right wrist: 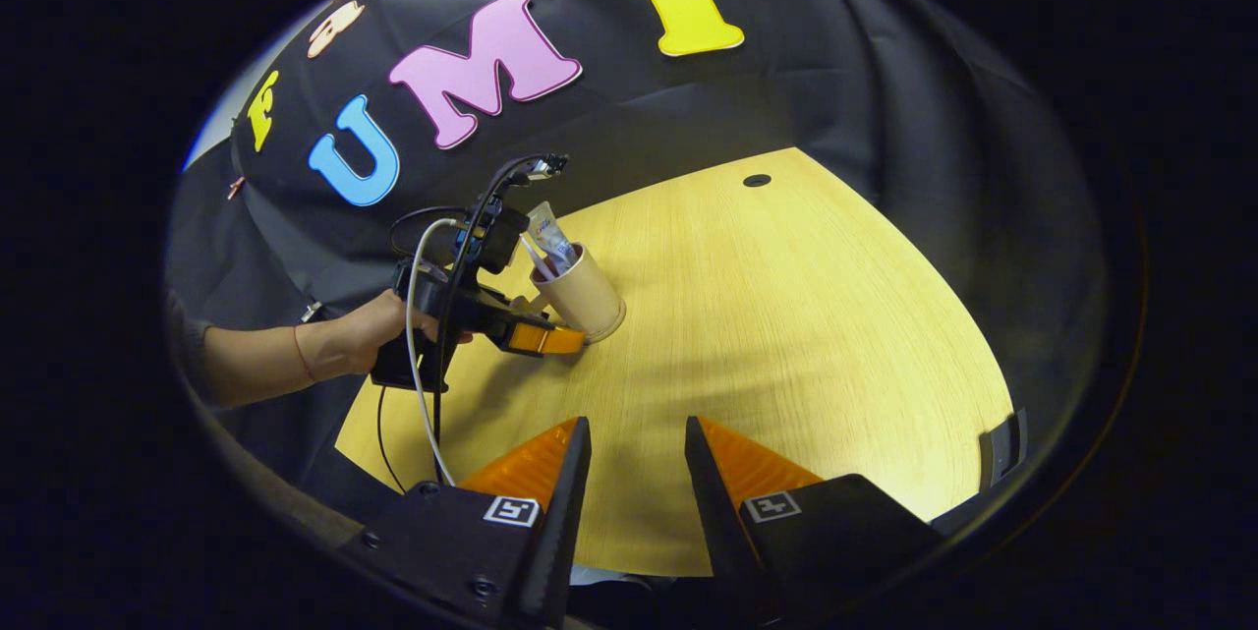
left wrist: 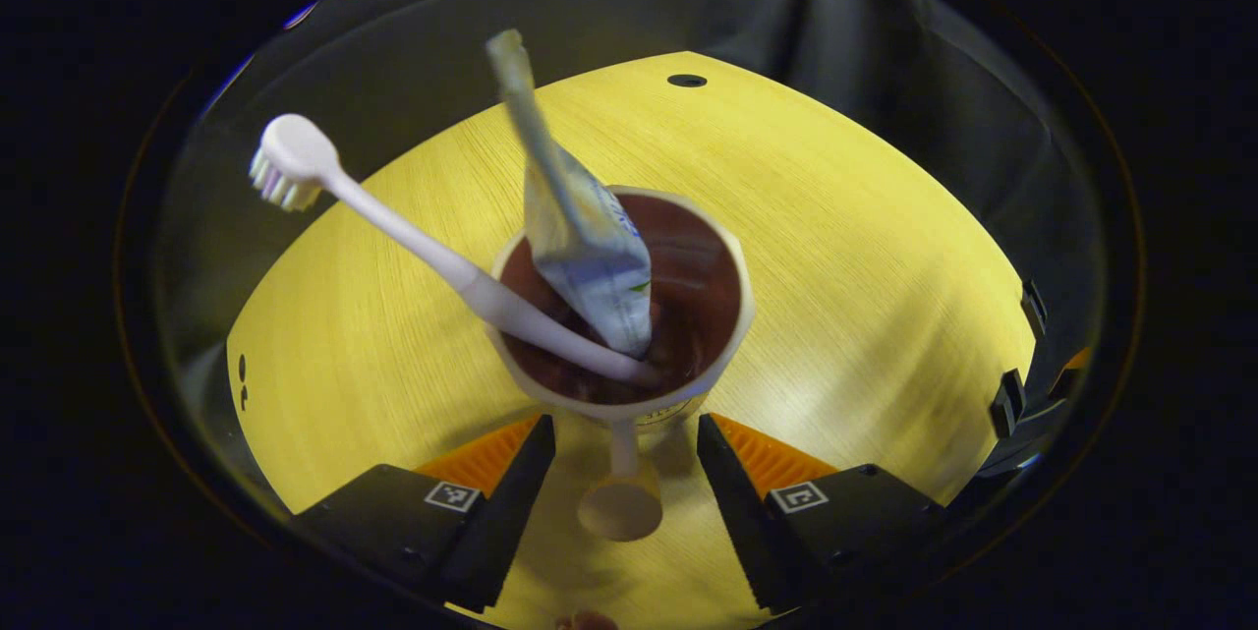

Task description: Put the toothbrush and toothpaste on the desktop into the cup, then pick up the cup and place it on the coaster on the desktop.

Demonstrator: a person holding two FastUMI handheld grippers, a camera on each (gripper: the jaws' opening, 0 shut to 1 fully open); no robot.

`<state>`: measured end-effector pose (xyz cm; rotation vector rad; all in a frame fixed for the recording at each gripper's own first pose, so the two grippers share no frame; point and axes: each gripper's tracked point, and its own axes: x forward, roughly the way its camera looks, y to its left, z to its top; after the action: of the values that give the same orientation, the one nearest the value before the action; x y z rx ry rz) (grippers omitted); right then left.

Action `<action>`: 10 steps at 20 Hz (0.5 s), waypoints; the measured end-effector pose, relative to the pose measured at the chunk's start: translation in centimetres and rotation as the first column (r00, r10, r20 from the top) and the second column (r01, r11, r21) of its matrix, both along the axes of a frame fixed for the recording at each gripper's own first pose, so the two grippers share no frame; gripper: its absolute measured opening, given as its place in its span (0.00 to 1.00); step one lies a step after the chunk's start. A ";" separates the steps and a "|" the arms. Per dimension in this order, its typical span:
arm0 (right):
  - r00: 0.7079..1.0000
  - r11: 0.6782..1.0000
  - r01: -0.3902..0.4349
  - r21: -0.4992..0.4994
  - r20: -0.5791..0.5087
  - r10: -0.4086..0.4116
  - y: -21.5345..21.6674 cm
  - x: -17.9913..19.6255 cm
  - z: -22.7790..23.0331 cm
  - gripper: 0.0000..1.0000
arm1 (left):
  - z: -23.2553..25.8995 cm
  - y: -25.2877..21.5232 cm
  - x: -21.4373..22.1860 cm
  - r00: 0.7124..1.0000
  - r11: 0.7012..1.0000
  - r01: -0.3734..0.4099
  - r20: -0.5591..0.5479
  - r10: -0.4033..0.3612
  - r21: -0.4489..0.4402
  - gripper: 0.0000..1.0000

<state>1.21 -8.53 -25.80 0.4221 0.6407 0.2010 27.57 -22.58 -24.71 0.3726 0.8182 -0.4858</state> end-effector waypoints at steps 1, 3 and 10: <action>1.000 1.000 0.000 0.000 0.004 0.000 0.2 0.2 0.2 0.60 | 0.5 0.3 0.0 0.999 1.000 -0.005 0.033 0.005 0.004 0.97; 1.000 1.000 0.003 0.002 0.014 -0.003 0.4 0.7 0.6 0.60 | 1.5 0.6 -0.6 0.995 1.000 -0.010 0.102 0.011 -0.011 1.00; 0.998 0.998 -0.057 0.013 0.041 0.056 3.8 1.8 1.6 0.73 | 6.1 3.1 -5.5 0.972 0.989 -0.056 0.217 0.085 -0.137 1.00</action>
<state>3.00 -4.69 -24.15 0.4132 0.6117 0.2677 22.10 -19.53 -18.57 0.2701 0.5773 -0.4197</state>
